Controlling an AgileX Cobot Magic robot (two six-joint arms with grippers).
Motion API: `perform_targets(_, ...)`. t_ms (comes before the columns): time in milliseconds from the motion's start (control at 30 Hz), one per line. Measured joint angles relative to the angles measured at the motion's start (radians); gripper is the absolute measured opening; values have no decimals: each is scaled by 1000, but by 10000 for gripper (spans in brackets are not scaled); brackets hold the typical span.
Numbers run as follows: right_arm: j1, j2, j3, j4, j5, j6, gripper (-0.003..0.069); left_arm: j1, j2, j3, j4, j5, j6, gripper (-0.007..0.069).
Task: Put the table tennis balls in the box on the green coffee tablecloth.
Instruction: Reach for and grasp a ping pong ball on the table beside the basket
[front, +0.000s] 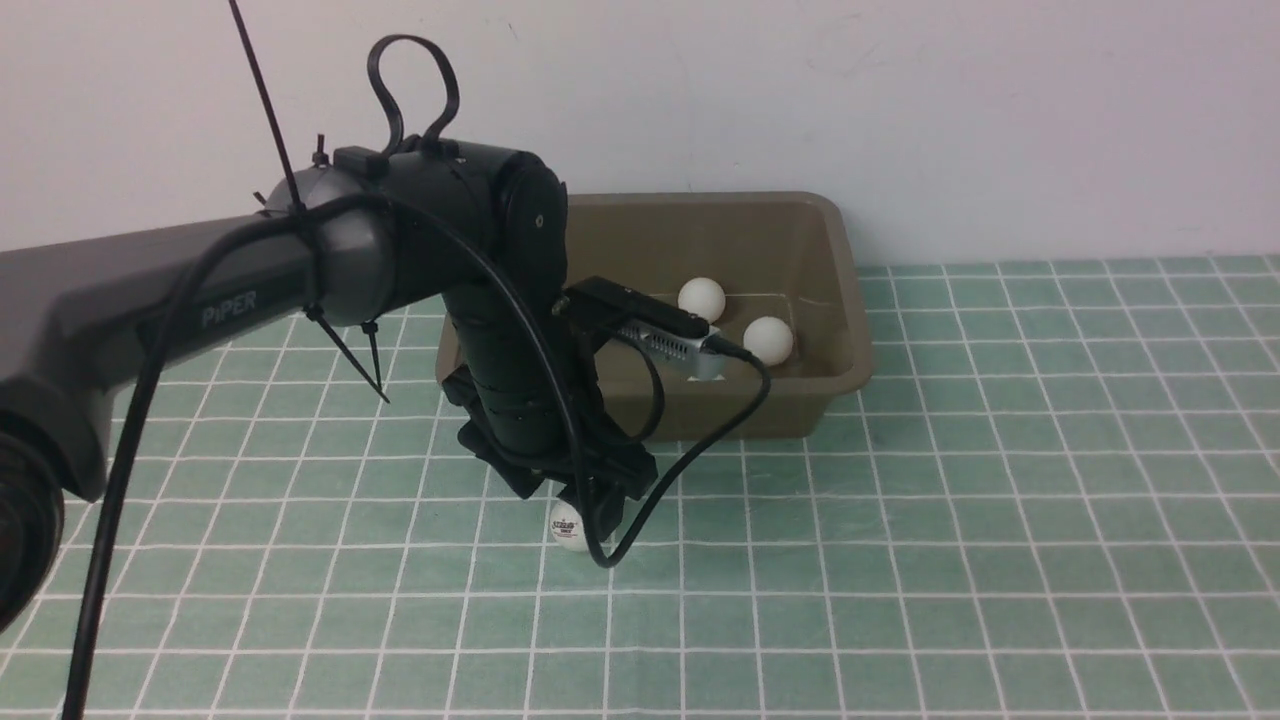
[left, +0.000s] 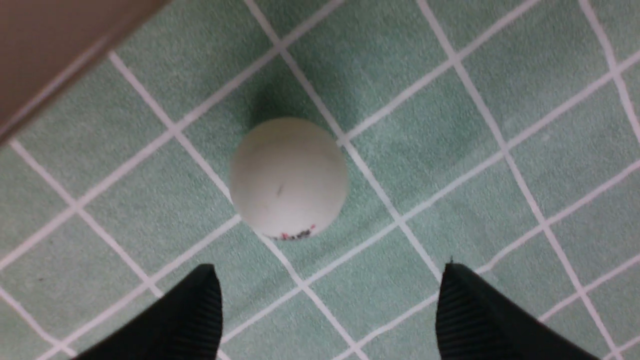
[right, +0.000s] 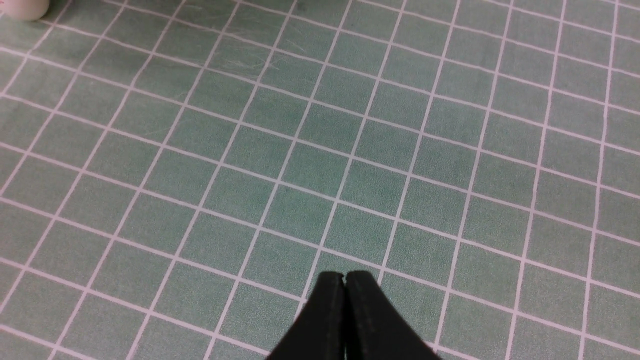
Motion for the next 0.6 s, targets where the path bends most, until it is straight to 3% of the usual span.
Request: perform_targets(600, 0, 0, 0, 9, -18, 0, -18, 0, 101, 7, 12, -138, 0, 510)
